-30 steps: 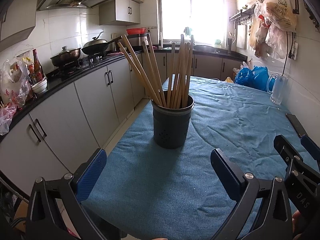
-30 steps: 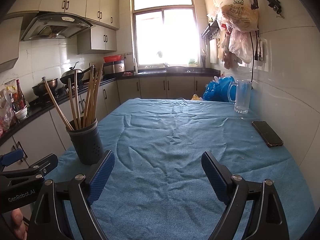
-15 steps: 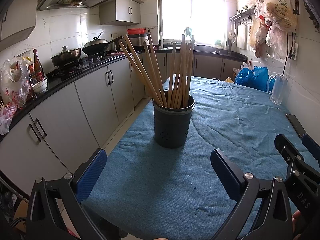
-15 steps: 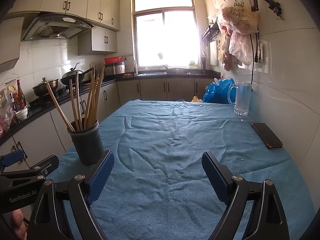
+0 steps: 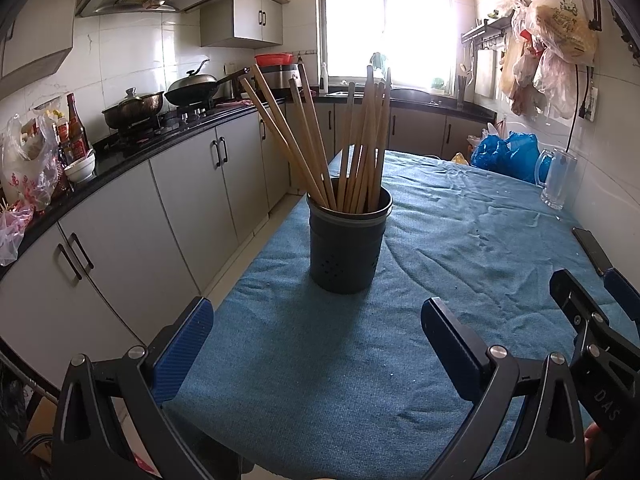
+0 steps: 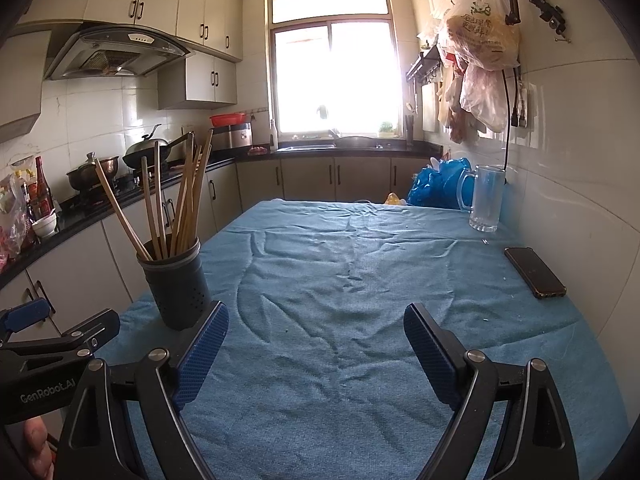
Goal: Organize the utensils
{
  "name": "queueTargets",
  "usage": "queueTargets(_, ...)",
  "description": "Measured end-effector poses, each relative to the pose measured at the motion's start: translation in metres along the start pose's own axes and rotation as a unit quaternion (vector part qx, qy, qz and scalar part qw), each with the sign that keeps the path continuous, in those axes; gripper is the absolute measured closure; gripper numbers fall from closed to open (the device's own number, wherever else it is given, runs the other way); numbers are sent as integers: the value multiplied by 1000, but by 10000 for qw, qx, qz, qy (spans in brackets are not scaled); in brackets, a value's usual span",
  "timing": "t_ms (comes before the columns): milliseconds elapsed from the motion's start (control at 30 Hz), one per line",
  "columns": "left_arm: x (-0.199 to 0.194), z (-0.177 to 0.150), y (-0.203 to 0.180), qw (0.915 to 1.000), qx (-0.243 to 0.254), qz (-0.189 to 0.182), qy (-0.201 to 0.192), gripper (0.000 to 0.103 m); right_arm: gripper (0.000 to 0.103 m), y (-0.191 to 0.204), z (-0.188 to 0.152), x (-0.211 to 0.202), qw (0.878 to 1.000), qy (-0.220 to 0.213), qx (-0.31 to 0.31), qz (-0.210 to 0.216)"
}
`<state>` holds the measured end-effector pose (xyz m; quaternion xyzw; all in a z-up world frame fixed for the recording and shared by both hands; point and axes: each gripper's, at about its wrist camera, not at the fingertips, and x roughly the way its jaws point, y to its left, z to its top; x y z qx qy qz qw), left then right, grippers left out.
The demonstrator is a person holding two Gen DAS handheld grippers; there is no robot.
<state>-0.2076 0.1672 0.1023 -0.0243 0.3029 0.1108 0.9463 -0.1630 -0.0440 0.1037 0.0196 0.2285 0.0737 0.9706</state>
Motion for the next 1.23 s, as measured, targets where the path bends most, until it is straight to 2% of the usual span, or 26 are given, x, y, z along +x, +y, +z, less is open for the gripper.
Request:
queueTargets(467,2,0,3,10000,-19,-31,68,0,10,1,-1,1,10000,4,-13,7)
queueTargets(867,-3,16,8,10000,-48,-6,-83,0,10,-4,1,-1,9999,-120,-36,7)
queueTargets(1133,-6,25,-31,9989,355,-241,-175,0,9,-31,9,-2,9996,-245,68,-136)
queueTargets(1233,-1,30,-51,9969,424,-652,62,0,9,-50,10,2,9994,-176,215,-201)
